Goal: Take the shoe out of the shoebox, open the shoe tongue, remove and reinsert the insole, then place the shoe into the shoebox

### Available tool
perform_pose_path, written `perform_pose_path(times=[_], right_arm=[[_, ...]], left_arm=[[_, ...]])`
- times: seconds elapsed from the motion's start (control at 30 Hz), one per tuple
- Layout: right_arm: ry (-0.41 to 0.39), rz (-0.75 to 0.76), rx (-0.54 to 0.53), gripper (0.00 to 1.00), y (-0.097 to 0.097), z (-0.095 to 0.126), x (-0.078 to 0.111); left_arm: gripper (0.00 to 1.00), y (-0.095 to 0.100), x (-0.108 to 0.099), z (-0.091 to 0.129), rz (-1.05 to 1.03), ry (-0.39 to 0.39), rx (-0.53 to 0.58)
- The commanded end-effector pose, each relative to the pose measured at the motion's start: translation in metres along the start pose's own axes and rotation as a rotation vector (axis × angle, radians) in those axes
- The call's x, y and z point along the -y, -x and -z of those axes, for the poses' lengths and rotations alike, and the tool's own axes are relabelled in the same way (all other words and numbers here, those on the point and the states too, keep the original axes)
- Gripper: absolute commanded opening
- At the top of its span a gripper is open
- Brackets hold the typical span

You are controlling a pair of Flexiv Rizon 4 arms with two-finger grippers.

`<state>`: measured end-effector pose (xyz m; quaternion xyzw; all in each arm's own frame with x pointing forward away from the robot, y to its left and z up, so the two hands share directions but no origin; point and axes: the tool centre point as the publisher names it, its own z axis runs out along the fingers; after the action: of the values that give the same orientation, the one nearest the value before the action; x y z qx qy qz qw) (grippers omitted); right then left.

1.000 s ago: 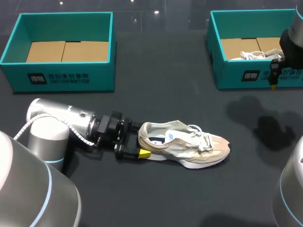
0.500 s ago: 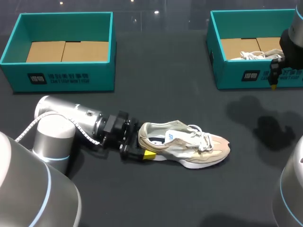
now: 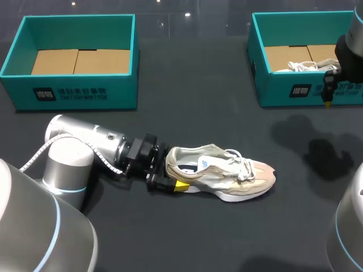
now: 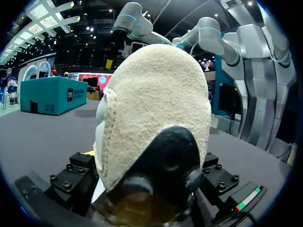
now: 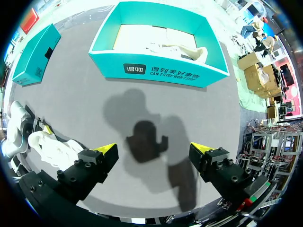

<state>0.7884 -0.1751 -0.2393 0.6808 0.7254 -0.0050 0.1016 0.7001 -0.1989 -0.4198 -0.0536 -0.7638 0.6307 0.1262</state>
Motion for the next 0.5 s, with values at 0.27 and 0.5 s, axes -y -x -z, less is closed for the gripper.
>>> perform_pose_path(times=[0.27, 0.5], right_arm=[[0.001, -0.001, 0.001, 1.0, -0.0003, -0.0005, 0.0005], [0.001, -0.001, 0.001, 1.0, -0.0003, -0.0005, 0.0005]], left_arm=[[0.0, -0.0099, -0.0031, 0.006, 0.024, -0.022, 0.085], [0.0, -0.0073, -0.0049, 0.0105, 0.035, -0.028, 0.1]])
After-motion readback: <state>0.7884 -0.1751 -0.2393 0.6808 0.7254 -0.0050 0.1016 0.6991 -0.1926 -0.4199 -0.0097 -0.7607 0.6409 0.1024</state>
